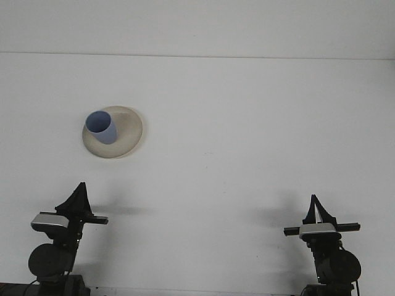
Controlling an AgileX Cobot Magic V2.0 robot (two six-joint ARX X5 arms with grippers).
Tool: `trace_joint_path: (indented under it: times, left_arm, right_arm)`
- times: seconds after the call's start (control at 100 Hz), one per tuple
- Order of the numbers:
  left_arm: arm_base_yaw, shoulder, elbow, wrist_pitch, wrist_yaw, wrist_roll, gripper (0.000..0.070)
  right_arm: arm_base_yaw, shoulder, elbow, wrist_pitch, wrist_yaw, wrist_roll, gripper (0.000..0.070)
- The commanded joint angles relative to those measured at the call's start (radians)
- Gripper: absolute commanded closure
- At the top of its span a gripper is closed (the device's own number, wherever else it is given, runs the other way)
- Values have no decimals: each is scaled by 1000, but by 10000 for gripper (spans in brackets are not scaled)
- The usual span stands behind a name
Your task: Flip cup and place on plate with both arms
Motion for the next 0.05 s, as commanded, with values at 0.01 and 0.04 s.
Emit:
trace_joint_path:
  times: [0.01, 0.04]
  left_arm:
    - [-2, -2, -19, 10, -6, 0, 686]
    - [-2, -2, -19, 10, -6, 0, 686]
  right_arm:
    - [0, 0, -2, 11, -2, -2, 695]
    - [0, 0, -2, 11, -1, -2, 695]
